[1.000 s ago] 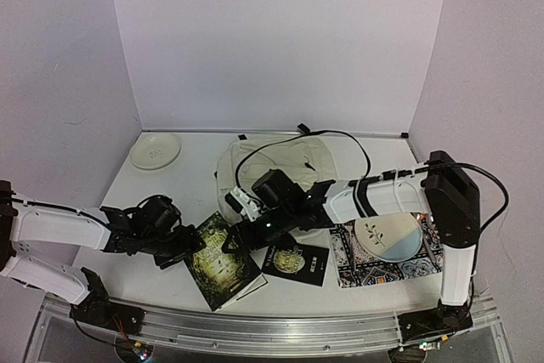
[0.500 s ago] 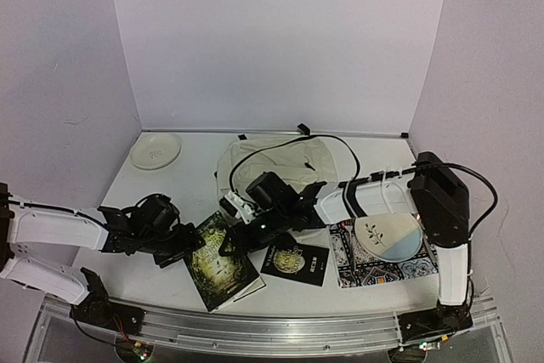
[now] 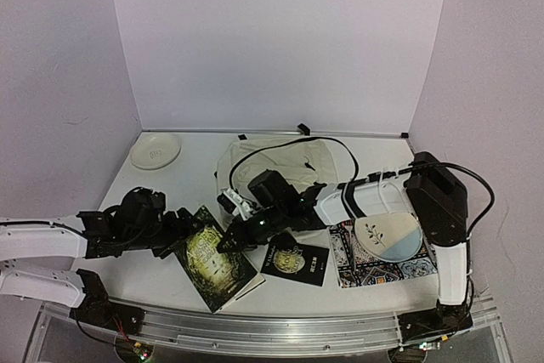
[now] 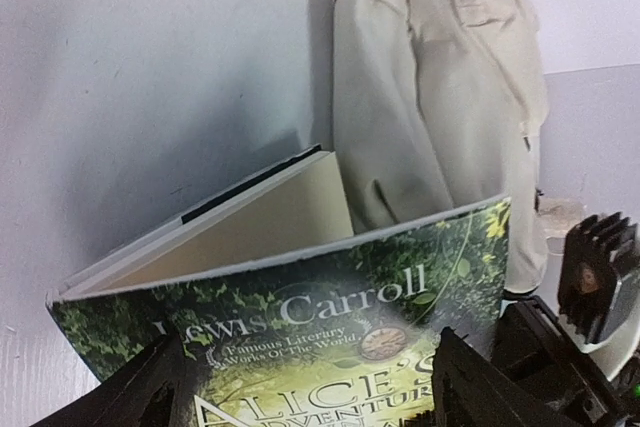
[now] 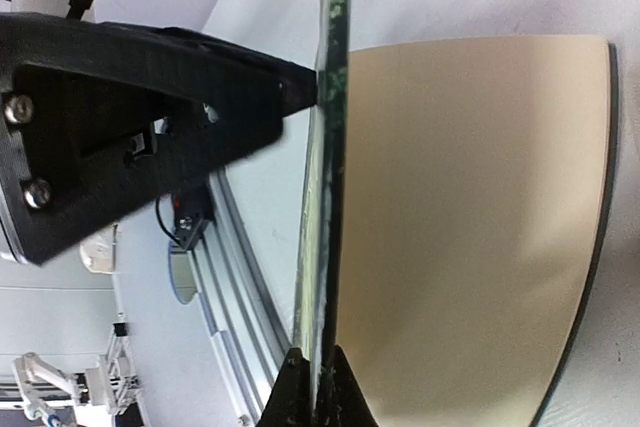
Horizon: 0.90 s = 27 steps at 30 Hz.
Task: Pack the student bag
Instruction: Grab the book from the center of the board, then pass from the right arm to the left
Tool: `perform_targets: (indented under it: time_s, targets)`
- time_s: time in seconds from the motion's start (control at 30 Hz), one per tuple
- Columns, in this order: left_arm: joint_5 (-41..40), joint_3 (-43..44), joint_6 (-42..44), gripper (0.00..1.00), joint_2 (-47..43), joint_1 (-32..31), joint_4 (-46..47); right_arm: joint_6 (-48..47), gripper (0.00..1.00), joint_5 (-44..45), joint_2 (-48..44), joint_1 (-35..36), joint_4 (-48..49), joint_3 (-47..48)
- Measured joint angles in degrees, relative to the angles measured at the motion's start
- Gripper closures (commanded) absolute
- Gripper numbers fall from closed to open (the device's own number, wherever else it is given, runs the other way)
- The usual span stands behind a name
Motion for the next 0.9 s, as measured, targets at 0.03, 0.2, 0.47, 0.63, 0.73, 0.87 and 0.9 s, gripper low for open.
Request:
perform_targets:
  time_s: [0.03,0.2,0.47,0.63,0.73,0.87,0.9]
  targets:
    - [-0.7,-0.3,0.0,0.12,-1.6,0.0,0.4,0.5,1.0,-0.7,-0.5,-0.3,0.7,-0.6]
    - [-3.1,-0.4,0.4,0.09,-8.5,0.0,2.0,2.8,1.0,-2.5,-4.5,-2.1,6.5,-5.7]
    - [-5.0,-1.9,3.2,0.07,-18.4,0.0,5.7,9.8,1.0,-4.4,-11.8,-5.0,17.6,-12.5]
    - [-5.3,-4.8,3.9,0.05,-23.0,0.0,9.7,12.8,1.0,-2.4,-16.5,-6.5,22.1,-14.2]
    - [-4.9,-6.6,4.3,0.04,-24.4,0.0,12.2,14.4,1.0,-0.5,-19.3,-7.4,25.1,-15.2]
    - [-3.4,-7.1,4.9,0.04,-23.2,0.0,14.9,16.5,1.0,1.6,-21.7,-7.9,28.9,-15.9]
    - [-2.6,-7.1,5.1,0.04,-22.3,0.0,16.3,17.0,1.0,2.1,-21.9,-7.9,29.8,-15.9]
